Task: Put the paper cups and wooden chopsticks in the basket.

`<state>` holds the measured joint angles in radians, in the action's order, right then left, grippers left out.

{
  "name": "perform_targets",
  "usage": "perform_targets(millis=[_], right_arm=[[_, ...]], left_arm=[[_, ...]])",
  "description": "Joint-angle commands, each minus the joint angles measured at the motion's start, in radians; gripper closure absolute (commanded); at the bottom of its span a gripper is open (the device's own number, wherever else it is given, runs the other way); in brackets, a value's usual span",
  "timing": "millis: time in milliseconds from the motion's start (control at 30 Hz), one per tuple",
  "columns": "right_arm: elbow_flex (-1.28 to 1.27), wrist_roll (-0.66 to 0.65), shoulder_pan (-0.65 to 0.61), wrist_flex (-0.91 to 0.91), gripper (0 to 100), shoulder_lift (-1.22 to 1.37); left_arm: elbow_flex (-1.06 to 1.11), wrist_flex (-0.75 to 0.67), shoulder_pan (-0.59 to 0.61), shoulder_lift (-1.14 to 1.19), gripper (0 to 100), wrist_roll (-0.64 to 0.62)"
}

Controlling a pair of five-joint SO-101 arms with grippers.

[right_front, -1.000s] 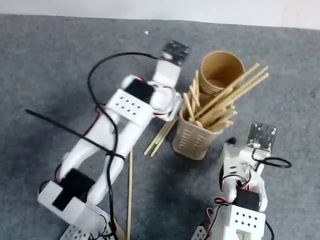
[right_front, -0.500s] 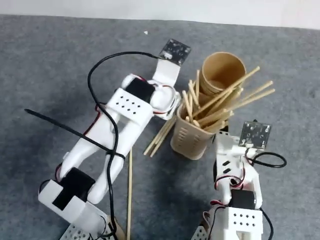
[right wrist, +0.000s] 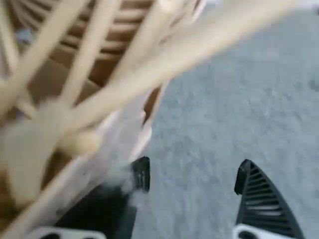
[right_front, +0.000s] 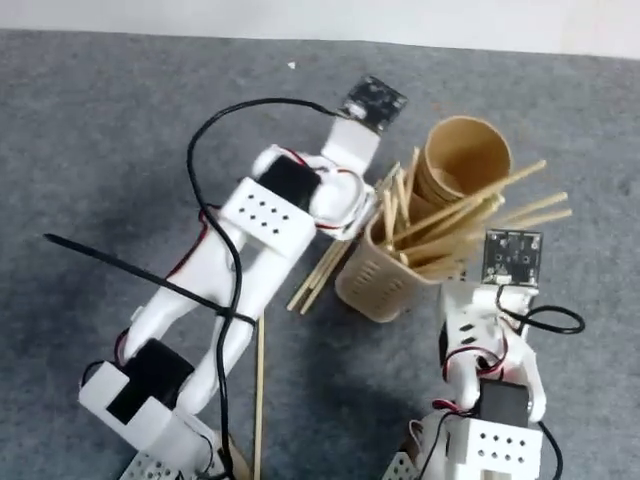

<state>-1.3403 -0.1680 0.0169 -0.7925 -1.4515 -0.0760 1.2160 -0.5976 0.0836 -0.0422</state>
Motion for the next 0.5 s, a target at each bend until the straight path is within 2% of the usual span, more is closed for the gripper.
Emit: perform_targets(millis=[0,167,300,467], right_arm=[[0.111,-0.077,-0.001,-0.096,71.1,-0.008],[0.165,-0.101,-0.015,-0.127,71.1,-0.008],[0.163,-0.104,-0.018,-0.124,71.1,-0.008],[0.166,-0.103,0.073,-0.124,71.1,-0.008]], left_arm=[[-0.027,0.012,-0.216,-0.002,76,0.061],[-0.015,0.011,-0.214,-0.007,76,0.06],[-0.016,0.011,-0.128,-0.012,76,0.057],[-0.027,0.005,0.021,-0.013,76,0.057]])
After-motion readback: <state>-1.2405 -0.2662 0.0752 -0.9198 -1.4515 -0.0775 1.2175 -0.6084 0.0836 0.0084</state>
